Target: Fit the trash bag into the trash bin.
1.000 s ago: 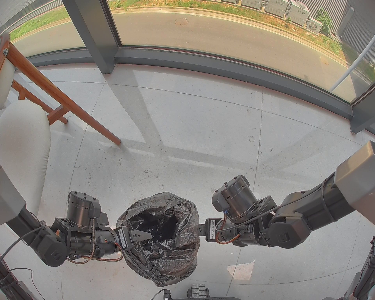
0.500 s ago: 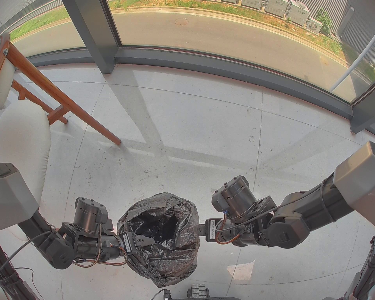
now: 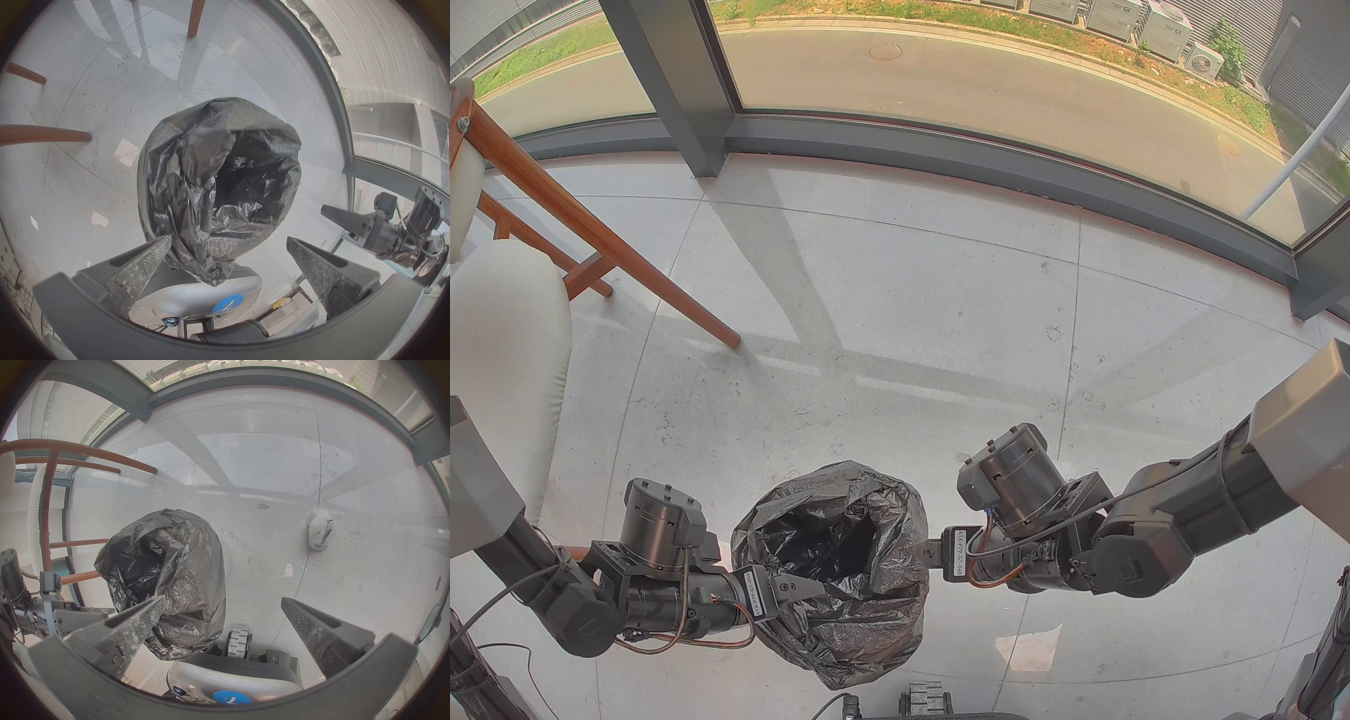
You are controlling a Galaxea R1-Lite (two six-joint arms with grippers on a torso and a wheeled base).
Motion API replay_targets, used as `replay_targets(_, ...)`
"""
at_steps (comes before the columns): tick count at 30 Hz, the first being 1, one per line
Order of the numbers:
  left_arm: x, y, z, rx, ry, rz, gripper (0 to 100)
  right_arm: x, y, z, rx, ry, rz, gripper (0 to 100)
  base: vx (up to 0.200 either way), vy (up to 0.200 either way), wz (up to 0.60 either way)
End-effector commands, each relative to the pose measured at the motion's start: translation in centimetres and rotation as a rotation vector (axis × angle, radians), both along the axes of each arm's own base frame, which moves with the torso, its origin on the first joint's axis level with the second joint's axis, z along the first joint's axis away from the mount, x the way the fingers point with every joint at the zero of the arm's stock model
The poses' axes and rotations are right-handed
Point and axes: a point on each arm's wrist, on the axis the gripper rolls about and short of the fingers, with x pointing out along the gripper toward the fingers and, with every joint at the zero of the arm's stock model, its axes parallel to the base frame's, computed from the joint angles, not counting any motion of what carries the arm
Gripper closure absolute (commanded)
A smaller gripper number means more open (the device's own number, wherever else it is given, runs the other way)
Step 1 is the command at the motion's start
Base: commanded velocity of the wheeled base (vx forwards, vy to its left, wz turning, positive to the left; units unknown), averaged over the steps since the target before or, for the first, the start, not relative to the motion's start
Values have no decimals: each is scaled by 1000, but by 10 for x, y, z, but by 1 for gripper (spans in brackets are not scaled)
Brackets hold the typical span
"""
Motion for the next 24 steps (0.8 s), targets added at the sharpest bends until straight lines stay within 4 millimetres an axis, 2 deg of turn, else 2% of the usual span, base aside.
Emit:
replay_targets(1, -11, 0, 13, -15, -40, -15, 0, 0, 0, 0, -2, 1, -1, 0, 0, 0, 0)
replay_targets(6, -19, 0, 10, 22, 21, -34, 0, 1, 1, -5, -11, 9, 0, 0, 0, 0, 0)
replay_targets(17, -5, -5, -22, 82, 62, -4, 0, 1, 1, -6, -12, 10, -1, 0, 0, 0, 0)
replay_targets(24, -2, -7, -24, 74, 52, -2, 0, 2, 0, -6, -12, 10, -3, 0, 0, 0, 0)
